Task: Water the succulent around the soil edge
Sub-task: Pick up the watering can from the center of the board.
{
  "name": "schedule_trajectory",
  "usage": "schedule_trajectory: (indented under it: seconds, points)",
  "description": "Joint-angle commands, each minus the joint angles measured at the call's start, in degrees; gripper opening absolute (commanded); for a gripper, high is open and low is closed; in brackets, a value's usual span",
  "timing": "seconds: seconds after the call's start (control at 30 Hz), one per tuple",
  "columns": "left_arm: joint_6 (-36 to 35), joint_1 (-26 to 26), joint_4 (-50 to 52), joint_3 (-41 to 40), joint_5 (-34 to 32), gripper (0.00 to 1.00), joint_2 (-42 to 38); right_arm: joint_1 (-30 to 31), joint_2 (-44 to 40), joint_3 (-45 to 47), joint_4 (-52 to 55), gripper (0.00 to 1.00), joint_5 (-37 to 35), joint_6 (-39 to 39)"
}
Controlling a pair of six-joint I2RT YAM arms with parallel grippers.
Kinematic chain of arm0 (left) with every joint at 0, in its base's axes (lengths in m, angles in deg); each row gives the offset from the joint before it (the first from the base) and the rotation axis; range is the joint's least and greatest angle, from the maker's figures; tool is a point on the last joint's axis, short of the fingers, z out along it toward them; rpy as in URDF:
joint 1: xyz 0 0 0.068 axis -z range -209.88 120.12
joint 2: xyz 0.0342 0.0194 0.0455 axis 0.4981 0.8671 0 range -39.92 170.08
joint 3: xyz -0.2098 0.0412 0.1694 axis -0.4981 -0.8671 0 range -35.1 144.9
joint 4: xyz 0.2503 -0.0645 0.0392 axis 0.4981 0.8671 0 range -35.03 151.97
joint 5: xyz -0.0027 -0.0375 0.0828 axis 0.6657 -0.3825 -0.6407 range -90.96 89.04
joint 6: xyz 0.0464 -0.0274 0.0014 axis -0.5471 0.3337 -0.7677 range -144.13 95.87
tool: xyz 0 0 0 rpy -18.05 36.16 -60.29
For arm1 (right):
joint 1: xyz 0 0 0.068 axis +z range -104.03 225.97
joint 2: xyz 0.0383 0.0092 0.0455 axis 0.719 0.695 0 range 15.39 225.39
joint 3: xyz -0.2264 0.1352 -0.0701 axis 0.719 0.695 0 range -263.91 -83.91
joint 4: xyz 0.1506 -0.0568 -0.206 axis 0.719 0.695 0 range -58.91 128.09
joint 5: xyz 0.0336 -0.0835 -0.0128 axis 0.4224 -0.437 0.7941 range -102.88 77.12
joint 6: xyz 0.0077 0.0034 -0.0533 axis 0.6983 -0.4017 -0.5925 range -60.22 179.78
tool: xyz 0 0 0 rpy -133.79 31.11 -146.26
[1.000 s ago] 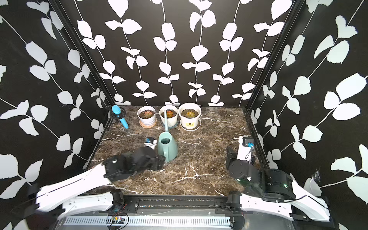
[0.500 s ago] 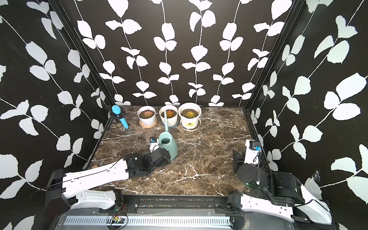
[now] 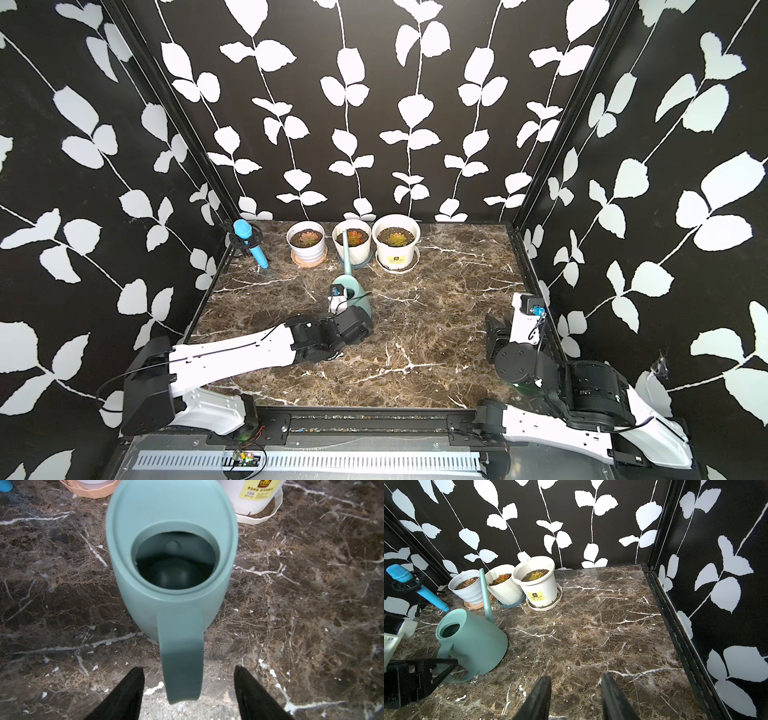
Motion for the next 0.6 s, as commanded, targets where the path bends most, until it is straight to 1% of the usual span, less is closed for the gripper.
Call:
schedule_trajectory:
  seconds: [0.0,0.07,0.1,0.3,0.37,0.43,0.57]
  points:
    - [-1.30,-0.40,0.56,2.01,0.08,0.61,1.40,-0.24,0.56,0.61,-0.63,0.42,-0.23,0.46]
    - [-0.98,-0.50,1.17,2.10,-0.05,0.52,1.78,-0.30,0.65,0.31,-0.64,0.42,-0.32,0.31]
    - [-0.83,-0.54,1.21,1.80,-0.09,0.50,1.66,-0.24,0.67,0.18,-0.67,0.42,-0.35,0.21]
    - [0.11,-1.11,1.21,-0.65,-0.58,0.45,0.01,-0.24,0.56,0.50,-0.50,0.43,-0.21,0.53]
    - [0.12,-1.13,1.53,-1.01,-1.04,0.41,-0.45,-0.24,0.63,0.92,-0.62,0.43,-0.01,0.72]
    - [-0.05,-1.15,2.01,-1.02,-1.52,0.39,-0.63,-0.24,0.57,1.23,-0.75,0.43,0.25,0.90]
    - [-1.36,-1.20,1.93,-0.99,-2.15,0.33,-0.29,-0.24,0.62,1.48,-0.81,0.45,0.44,1.17]
